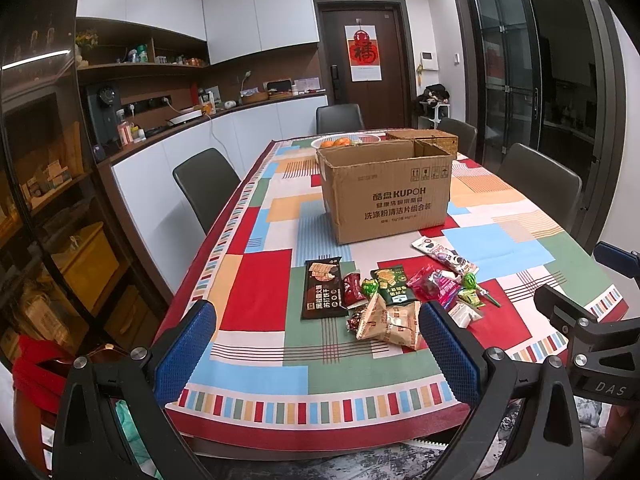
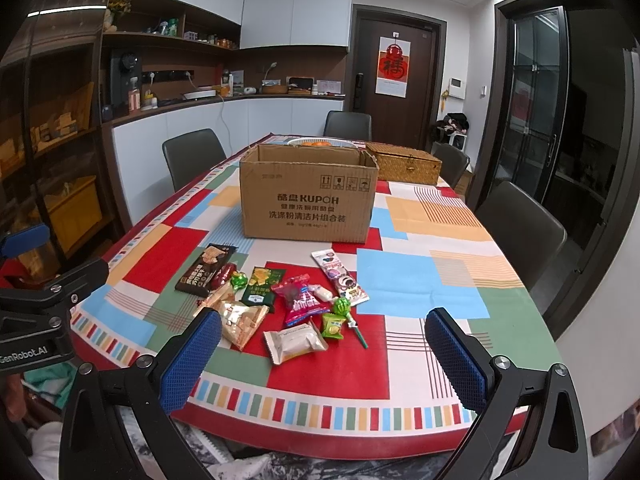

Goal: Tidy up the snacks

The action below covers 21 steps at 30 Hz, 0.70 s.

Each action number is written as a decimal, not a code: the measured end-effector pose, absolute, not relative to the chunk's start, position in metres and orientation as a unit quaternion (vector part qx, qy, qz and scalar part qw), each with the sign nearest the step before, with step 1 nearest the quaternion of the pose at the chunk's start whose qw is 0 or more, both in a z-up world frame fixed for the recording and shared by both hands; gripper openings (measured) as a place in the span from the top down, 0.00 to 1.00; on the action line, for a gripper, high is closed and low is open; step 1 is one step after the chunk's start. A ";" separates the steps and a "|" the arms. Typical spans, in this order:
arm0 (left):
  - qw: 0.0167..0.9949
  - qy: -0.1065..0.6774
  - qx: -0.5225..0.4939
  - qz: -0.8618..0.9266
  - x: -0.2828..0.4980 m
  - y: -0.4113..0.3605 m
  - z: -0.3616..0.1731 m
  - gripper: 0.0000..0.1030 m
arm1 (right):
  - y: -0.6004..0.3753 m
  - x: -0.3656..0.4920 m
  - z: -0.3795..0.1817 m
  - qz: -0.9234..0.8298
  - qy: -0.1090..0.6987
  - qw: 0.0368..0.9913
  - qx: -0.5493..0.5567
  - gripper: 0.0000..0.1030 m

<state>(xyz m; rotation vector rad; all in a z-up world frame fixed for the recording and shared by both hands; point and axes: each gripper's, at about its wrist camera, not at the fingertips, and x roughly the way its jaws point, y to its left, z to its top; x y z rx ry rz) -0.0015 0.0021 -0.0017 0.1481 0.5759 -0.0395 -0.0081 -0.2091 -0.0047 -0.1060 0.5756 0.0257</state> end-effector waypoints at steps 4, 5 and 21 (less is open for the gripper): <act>0.956 0.284 0.073 -0.019 -0.001 0.002 -0.002 0.00 | -0.210 -0.007 -0.004 0.013 0.284 0.957 -0.052 0.00; 0.956 0.284 0.073 -0.019 -0.002 0.002 -0.002 0.00 | -0.207 -0.010 -0.005 0.013 0.284 0.957 -0.052 0.00; 0.957 0.280 0.072 -0.020 -0.003 -0.003 0.001 0.00 | -0.205 -0.009 -0.008 0.013 0.282 0.958 -0.054 0.00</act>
